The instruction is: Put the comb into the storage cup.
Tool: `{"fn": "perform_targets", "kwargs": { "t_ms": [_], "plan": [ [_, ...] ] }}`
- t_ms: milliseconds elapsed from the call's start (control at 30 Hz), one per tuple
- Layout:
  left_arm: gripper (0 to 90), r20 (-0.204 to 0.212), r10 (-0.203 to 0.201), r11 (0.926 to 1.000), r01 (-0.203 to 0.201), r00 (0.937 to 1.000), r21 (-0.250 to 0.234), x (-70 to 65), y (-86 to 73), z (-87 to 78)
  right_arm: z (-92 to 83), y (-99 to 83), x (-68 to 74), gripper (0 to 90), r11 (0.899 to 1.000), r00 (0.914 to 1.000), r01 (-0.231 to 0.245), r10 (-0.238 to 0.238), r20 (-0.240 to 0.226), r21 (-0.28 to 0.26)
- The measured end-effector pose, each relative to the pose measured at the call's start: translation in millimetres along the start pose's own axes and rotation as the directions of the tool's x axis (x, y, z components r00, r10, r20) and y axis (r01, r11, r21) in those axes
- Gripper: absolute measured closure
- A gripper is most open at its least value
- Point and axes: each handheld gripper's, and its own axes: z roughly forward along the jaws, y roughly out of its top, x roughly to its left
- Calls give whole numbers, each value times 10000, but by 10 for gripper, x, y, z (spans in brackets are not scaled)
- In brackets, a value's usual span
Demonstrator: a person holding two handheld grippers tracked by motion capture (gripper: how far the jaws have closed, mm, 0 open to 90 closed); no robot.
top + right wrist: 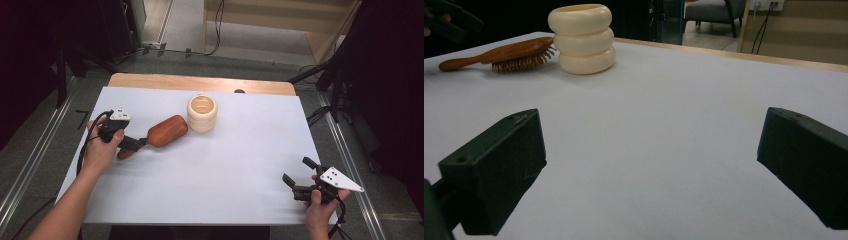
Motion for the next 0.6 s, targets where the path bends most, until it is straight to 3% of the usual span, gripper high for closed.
{"fn": "perform_targets", "kwargs": {
  "t_ms": [233,333,400,600],
  "plan": [
    [66,-21,-263,9983,264,9997,514,28,-7,54,2,0,0,0,10000,10000,3,-3,2,-3],
    [140,-179,-290,9970,303,9994,711,22,-7,75,2,0,-1,0,10000,10000,1,-1,-5,2],
    [144,-51,-332,9953,336,9994,907,16,-11,98,2,0,-2,0,10000,10000,-20,20,21,-1],
    [149,-134,-91,9894,110,9999,1451,-27,26,146,3,0,-5,0,10000,10000,-23,22,-36,-16]
  ]
}}
